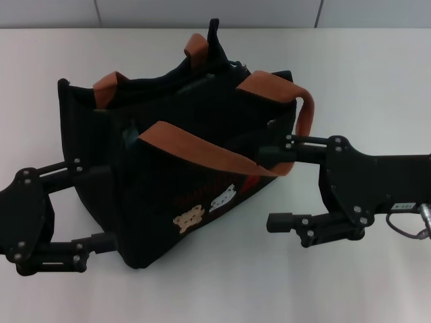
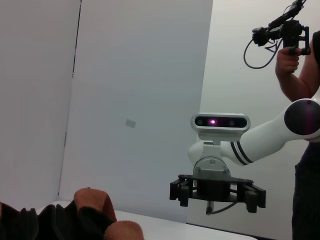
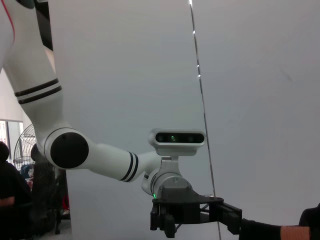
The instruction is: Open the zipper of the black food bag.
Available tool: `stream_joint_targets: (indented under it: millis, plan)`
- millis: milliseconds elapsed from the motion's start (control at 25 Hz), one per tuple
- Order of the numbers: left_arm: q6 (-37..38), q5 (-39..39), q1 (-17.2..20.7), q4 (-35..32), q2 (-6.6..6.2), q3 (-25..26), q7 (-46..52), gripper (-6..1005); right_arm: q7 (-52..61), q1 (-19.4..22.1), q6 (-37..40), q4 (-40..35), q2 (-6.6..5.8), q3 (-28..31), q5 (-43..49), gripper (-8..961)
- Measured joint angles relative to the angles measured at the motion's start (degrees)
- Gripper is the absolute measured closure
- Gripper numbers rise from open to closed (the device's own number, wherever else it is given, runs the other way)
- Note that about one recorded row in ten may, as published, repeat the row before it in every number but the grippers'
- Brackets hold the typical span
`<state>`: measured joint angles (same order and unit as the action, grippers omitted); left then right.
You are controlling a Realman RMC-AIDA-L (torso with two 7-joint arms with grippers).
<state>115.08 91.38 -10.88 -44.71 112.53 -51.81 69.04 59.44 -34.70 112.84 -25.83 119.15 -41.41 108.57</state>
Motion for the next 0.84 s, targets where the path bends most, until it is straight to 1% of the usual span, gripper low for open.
stream_joint_targets:
  millis: [160,760,840]
  plan:
    - [0.0,0.0,0.1,0.1,0.0,0.0,0.0,135,0.0,-0.1,0.3,-0.1,0.03,-0.2,-0.3,120]
    - [0.0,0.1,-0.6,0.1,0.22,-0.3,0.0,135,0.3,-0.6,0.1,0.6,0.12,-1.1,0.0,120]
    - [0.0,0.1,-0.8,0.1,0.44,-0.3,0.0,135,0.4,-0.6,0.1,0.6,0.17,-1.2,0.0,120]
